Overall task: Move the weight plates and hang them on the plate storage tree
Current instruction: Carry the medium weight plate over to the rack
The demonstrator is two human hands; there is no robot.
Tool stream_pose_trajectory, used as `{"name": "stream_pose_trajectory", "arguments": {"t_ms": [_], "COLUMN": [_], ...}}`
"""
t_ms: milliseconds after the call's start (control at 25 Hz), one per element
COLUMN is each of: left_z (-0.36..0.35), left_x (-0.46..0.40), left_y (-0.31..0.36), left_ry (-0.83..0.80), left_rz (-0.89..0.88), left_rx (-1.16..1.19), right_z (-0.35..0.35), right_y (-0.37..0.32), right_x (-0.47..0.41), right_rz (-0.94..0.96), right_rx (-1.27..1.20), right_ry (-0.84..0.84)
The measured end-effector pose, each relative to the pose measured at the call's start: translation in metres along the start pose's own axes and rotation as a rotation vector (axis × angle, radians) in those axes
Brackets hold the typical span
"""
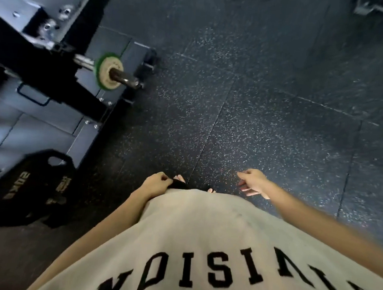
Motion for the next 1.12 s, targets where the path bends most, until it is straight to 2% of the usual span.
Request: {"name": "stream_pose_trajectory", "arguments": {"t_ms": [200,400,480,680,800,920,1040,1120], "left_z": [0.04,0.081,0.105,0.185,0.218,0.244,0.275,0.296], "left_x": [-0.057,-0.132,-0.157,-0.2,-0.229,-0.264,-0.294,-0.307], "left_y": [0.104,0.19,0.231,0.355,0.422,0.483,0.526,0.548], "left_ry": [0.004,-0.099,-0.154,-0.053,-0.056,-0.063,-0.025,0.009], "left_rz": [-0.09,-0.032,-0.037,-0.075,-0.1,-0.08,-0.035,-0.001], "left_rx": [-0.061,-0.157,-0.226,-0.137,-0.093,-0.055,-0.018,0.077], "right_z": [0.078,0.155,0.192,0.302,0.357,0.418,0.489,0.529], "right_y": [-0.005,-0.043,-0.071,-0.16,-0.212,-0.265,-0.329,-0.38], "right_x": [-0.016,-0.048,-0.059,-0.088,-0.116,-0.16,-0.195,-0.202], "right_rz": [-0.036,-0.082,-0.094,-0.03,-0.017,-0.037,-0.045,-0.043], "right_rx": [-0.069,-0.135,-0.165,-0.241,-0.255,-0.133,0.002,-0.017], "right_ry": [0.048,0.085,0.126,0.277,0.243,0.196,0.179,0.125]}}
Point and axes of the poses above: each hand's wrist, its own x-axis away from the middle knuckle, its own z-axis out of the back of the hand, y = z × x, the point moved 3 cm from there along -x, towards the middle knuckle, and after that the axes turned 12 degrees about -y, right-handed, at the moved point
